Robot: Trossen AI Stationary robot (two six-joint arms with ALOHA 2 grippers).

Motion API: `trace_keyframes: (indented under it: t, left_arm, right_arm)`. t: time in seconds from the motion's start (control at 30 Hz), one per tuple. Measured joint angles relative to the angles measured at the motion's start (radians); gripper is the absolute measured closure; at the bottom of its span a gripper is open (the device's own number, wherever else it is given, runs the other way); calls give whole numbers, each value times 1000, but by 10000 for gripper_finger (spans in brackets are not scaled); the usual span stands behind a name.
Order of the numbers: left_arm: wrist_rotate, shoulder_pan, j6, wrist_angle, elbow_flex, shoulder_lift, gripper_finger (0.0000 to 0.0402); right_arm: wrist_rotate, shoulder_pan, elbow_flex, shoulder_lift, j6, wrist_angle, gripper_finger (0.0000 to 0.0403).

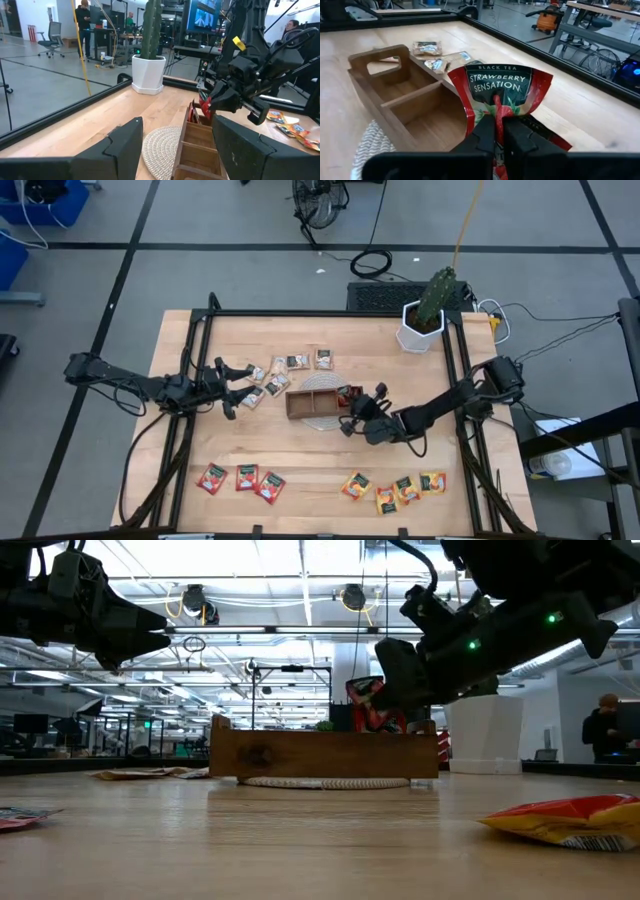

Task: Pick & Place Tea
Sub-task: Put the red tea bag into the right section of the wood organizer

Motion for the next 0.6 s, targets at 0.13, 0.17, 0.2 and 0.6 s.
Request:
trace_keyframes:
  t: [0.13, 0.17, 0.2, 0.6]
  left_arm:
    - [0, 0, 0, 0, 0, 0, 162]
    - [0, 0, 0, 0, 0, 0, 162]
    - [0, 0, 0, 0, 0, 0, 163]
    - [0, 0, 0, 0, 0, 0, 162]
  right_arm:
    - [-2, -11, 0, 0, -8, -18, 388]
    - [-2, -15, 0, 0, -8, -17, 387]
    - [0, -19, 0, 0, -8, -16, 387]
    - [27, -26, 0, 0, -16, -32, 377]
